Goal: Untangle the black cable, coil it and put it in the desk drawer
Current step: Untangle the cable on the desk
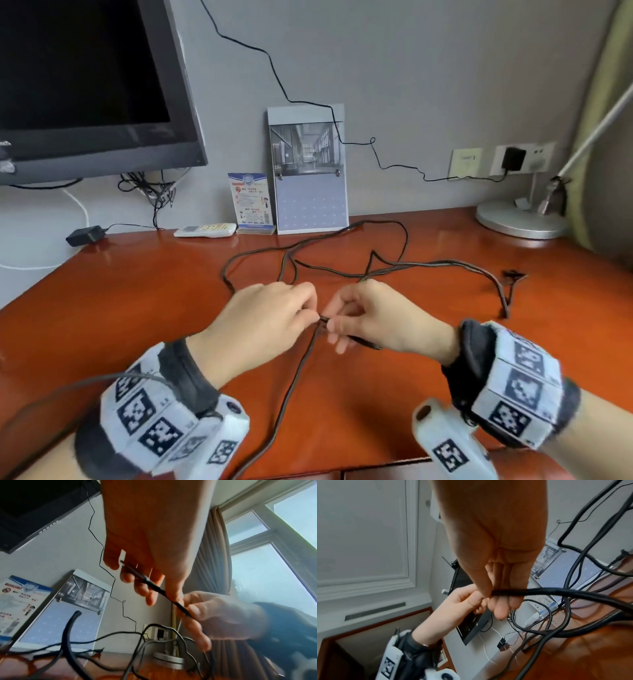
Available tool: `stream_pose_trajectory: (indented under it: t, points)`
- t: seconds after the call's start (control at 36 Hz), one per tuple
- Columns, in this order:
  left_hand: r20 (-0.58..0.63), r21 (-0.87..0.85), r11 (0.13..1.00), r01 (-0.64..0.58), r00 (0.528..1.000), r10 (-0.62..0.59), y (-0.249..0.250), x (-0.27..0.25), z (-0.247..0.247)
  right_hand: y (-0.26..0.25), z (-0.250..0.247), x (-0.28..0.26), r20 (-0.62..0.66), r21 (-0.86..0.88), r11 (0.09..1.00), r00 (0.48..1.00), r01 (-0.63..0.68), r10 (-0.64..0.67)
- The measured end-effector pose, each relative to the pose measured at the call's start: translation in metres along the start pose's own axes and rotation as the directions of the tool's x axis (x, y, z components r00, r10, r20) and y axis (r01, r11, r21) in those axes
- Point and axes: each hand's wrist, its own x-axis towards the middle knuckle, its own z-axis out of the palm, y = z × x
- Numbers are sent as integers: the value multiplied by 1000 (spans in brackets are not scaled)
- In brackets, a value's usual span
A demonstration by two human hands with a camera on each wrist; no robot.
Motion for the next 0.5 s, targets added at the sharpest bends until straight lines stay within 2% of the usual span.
stream_pose_trajectory:
  t: [0.06, 0.14, 0.19, 0.28, 0.36, 0.42, 0.44, 0.5]
  points:
    - [-38, -28, 999, 27, 999, -29, -2, 10, 0, 4, -9, -3, 5, 20, 1000, 1000, 1, -1]
    - [-61, -152, 972, 181, 979, -193, -14, 22, -1, 10, -20, -9, 9, -12, 1000, 1000, 2, -2]
    - [-35, -343, 910, 235, 964, -263, -23, 32, -2, 18, -29, -15, 29, -30, 1000, 1000, 9, -8]
    - [9, -574, 786, 229, 962, -274, -36, 42, -3, 26, -47, -23, 13, -39, 998, 999, 43, -42]
    - [-54, -667, 721, 191, 952, -302, -49, 51, -8, 22, -71, -23, -86, 48, 997, 995, 59, -55]
    - [-102, -711, 679, 185, 928, -360, -60, 55, -13, 16, -87, -20, -176, 147, 987, 984, 60, -34]
    - [-114, -737, 651, 183, 915, -387, -65, 56, -16, 14, -96, -17, -242, 153, 986, 970, 69, -31]
    - [-131, -800, 578, 159, 895, -427, -77, 55, -24, 14, -115, -9, -390, 53, 996, 920, 70, -44]
